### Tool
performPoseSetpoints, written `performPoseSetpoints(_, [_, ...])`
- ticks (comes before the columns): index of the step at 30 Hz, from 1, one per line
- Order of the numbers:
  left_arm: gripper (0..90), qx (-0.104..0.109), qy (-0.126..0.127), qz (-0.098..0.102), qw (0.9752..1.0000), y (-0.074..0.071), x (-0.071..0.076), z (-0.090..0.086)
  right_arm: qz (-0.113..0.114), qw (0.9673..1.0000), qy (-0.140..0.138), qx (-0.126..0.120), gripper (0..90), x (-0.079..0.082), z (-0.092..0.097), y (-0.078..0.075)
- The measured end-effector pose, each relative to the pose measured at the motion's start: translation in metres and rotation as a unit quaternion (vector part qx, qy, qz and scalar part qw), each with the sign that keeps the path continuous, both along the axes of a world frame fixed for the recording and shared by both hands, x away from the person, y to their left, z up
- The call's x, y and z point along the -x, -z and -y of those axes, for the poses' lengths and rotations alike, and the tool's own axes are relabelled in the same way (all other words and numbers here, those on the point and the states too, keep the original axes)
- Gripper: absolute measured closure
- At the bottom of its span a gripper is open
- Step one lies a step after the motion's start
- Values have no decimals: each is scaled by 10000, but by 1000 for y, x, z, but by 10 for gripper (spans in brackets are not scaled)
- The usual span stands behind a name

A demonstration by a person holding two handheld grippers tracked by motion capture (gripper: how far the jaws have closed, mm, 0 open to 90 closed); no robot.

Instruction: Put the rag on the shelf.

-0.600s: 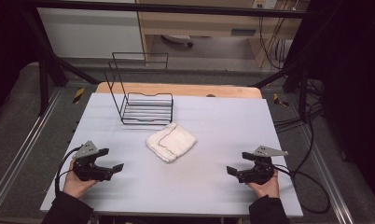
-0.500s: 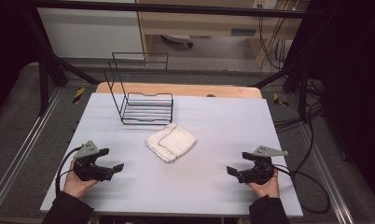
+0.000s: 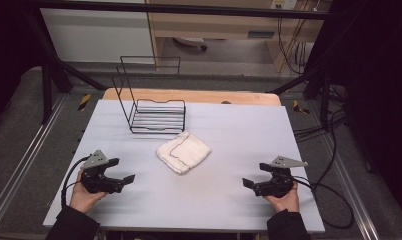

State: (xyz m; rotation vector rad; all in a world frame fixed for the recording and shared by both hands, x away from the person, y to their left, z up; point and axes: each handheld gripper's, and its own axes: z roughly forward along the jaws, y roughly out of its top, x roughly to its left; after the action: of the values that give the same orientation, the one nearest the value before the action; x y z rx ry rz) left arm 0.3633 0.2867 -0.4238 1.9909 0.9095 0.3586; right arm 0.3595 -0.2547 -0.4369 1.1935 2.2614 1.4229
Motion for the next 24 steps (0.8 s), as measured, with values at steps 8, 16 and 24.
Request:
performPoseSetpoints(8, [77,50,26,-15,10000,-2,1,8,28,9999,-134,33,10,-1,-17,-3])
performPoseSetpoints(16, [77,14,-21,-24,10000,-1,0,6,-18,9990,-363,268,19,-6,-48,-3])
performPoseSetpoints(24, [77,-13,-85,-22,10000,0,-1,4,13,9980,-527,353,32,-10,-77,-5])
